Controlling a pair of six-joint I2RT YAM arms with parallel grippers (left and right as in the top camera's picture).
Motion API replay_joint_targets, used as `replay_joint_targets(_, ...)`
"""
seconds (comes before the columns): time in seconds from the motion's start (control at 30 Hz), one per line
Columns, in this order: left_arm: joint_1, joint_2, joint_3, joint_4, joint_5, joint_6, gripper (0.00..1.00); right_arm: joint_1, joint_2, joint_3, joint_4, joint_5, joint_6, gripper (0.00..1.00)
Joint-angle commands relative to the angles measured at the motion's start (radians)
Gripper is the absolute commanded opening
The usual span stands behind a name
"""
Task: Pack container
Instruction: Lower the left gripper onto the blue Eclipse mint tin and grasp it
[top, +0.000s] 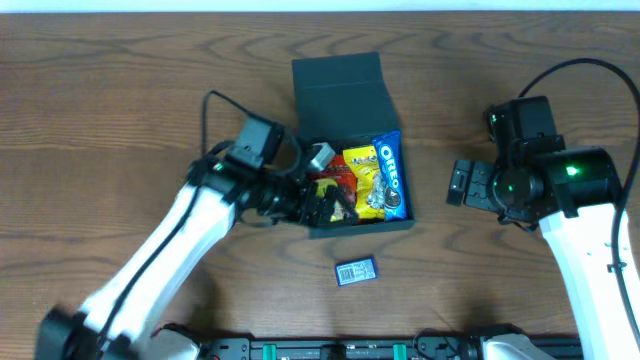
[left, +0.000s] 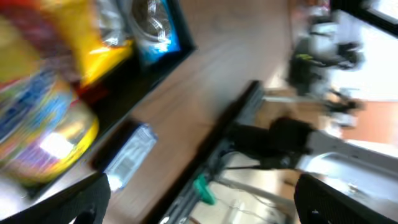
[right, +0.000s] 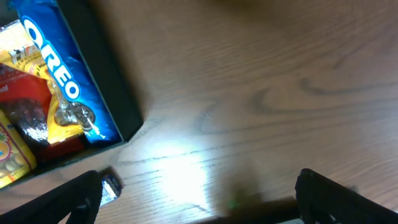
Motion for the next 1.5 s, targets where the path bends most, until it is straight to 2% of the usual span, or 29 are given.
replay_joint_targets(0.0,-0.051,-0.116,0.002,-0.103,-0.356,0.090,0.95,-0.011,-0.002,-0.002,0.014,0.006,-0.048,0.99)
replay_joint_targets(0.13,-0.228,-0.175,0.002,-0.218,-0.653,0.162,0.95,-0.011,-0.002,-0.002,0.037,0.006,-0.061,0.99)
replay_joint_targets(0.2,-0.327,-0.166,0.002,-0.248,-0.750,0.189,0.95,-0.011,-0.002,-0.002,0.045,0.007,-0.066,0.99)
replay_joint_targets(0.33,-0.482,-0.112,0.002,-0.250,-0.844,0.253,0.95,-0.011,-0.002,-0.002,0.046,0.023,-0.068,0.99)
replay_joint_targets(0.5,-0.602,0.014,0.002,-0.231,-0.931,0.301,0.95,-0.011,-0.002,-0.002,0.048,0.105,-0.068,0.99)
replay_joint_targets(0.73,-0.628,0.167,0.002,-0.134,-0.914,0.381,0.95,-0.098,-0.002,-0.002,0.080,0.109,-0.083,0.99)
replay_joint_targets(0.87,-0.628,0.194,0.002,-0.049,-0.854,0.431,0.95,-0.211,-0.002,-0.002,0.094,0.027,-0.111,0.99)
replay_joint_targets(1.03,-0.628,0.214,0.002,0.040,-0.848,0.471,0.95,-0.308,-0.002,-0.002,0.114,-0.062,-0.158,0.99)
replay_joint_targets(1.2,-0.630,0.286,0.002,0.065,-0.848,0.512,0.95,-0.321,-0.002,-0.002,0.113,-0.062,-0.159,0.99)
replay_joint_targets(1.47,-0.629,0.335,0.002,0.098,-0.851,0.514,0.95,-0.321,-0.002,-0.002,0.110,-0.062,-0.159,0.99)
